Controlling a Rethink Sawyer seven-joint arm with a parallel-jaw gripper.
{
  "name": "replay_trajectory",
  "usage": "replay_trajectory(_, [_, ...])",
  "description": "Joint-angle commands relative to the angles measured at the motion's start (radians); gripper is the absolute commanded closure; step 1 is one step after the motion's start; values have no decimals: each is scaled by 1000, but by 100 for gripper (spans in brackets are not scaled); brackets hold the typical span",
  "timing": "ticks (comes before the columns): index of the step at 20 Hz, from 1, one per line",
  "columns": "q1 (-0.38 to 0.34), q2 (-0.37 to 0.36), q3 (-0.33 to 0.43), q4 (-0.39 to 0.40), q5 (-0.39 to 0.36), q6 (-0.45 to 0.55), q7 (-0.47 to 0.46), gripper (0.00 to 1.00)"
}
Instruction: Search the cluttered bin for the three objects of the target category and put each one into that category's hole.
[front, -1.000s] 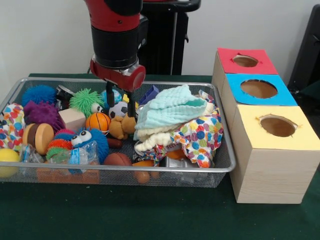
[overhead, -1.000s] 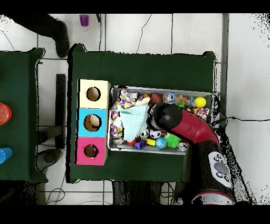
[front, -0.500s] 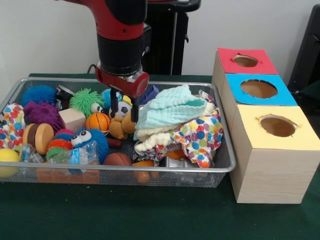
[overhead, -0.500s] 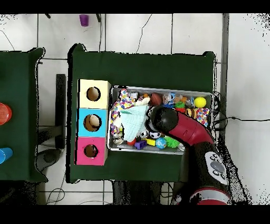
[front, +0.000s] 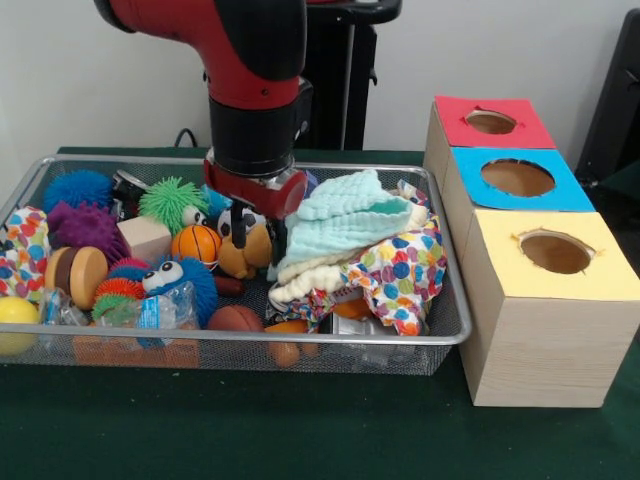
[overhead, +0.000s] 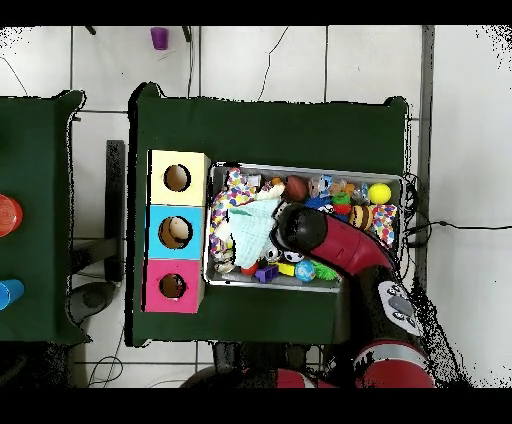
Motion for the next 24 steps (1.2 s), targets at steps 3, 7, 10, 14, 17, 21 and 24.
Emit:
replay_trajectory(3, [-24, 59, 89, 29, 13, -47, 128, 0])
replay_trajectory(7, [-22, 29, 79, 54, 9, -28, 127, 0])
replay_trajectory(10, [-25, -20, 67, 89, 8, 7, 124, 0])
replay_trajectory(14, [-28, -40, 60, 107, 4, 15, 119, 0])
replay_trajectory(17, [-28, -49, 59, 130, 0, -5, 122, 0])
replay_trajectory(21, [-37, 1, 69, 107, -5, -48, 119, 0])
replay_trajectory(24, [-45, 37, 73, 88, -11, -81, 116, 0])
